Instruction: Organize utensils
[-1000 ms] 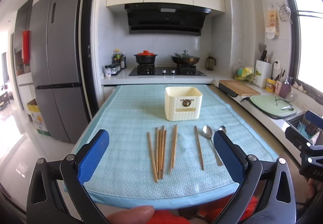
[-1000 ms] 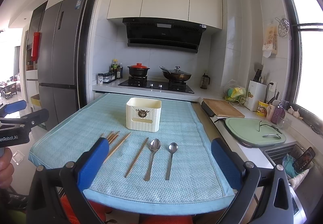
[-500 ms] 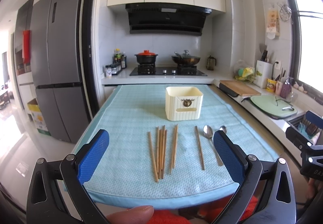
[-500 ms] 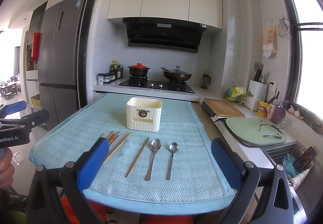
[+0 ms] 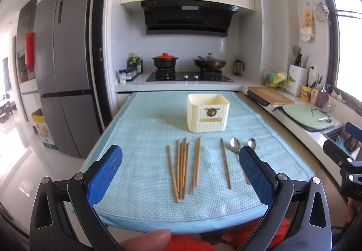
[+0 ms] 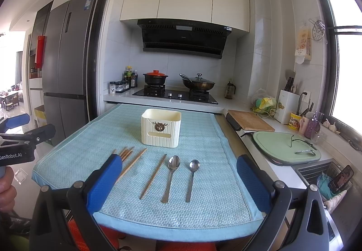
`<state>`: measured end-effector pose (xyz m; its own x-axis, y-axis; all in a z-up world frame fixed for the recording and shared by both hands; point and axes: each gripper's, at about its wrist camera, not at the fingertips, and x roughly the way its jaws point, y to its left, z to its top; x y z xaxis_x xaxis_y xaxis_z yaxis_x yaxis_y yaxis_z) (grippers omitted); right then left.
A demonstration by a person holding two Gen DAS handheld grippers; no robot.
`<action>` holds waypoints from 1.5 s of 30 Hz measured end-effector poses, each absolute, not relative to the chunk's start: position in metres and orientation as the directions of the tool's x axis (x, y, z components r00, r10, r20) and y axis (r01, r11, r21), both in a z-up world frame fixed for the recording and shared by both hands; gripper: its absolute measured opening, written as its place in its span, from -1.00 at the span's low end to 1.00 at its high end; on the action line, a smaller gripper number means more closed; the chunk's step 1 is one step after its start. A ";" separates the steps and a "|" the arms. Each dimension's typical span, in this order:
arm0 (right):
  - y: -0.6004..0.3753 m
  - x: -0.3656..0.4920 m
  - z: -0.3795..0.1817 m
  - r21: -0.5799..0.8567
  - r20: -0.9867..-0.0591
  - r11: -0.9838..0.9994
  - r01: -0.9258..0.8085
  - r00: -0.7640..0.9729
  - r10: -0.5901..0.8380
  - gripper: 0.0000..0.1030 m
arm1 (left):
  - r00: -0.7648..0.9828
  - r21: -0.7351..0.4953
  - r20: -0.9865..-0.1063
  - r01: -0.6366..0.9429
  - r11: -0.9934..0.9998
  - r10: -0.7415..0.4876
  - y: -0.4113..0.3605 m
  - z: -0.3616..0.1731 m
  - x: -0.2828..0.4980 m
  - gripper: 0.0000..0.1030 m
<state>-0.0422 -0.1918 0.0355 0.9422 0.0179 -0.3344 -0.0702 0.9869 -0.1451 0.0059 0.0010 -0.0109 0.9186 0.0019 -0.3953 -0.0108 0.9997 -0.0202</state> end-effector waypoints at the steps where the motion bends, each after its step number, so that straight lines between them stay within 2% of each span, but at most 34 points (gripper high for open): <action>1: -0.191 -0.042 0.035 -0.145 -0.335 0.987 -0.070 0.942 0.018 1.00 | 0.917 -0.021 -0.398 -0.009 1.000 0.000 0.001 -0.011 0.006 1.00; 28: -0.195 -0.037 0.034 -0.134 -0.342 0.989 -0.056 0.940 0.007 1.00 | 0.904 -0.007 -0.426 -0.035 0.999 0.029 0.002 -0.012 0.011 1.00; 45: -0.203 -0.004 0.019 -0.130 -0.417 0.991 -0.030 0.909 -0.027 1.00 | 0.843 0.001 -0.538 -0.037 0.999 0.032 0.003 -0.032 0.048 1.00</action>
<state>-0.0044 -0.2029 0.0188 0.9087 -0.0270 -0.4165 -0.0303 0.9910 -0.1304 0.0479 0.0025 -0.0318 0.8426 0.0317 -0.5375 -0.0368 0.9993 0.0013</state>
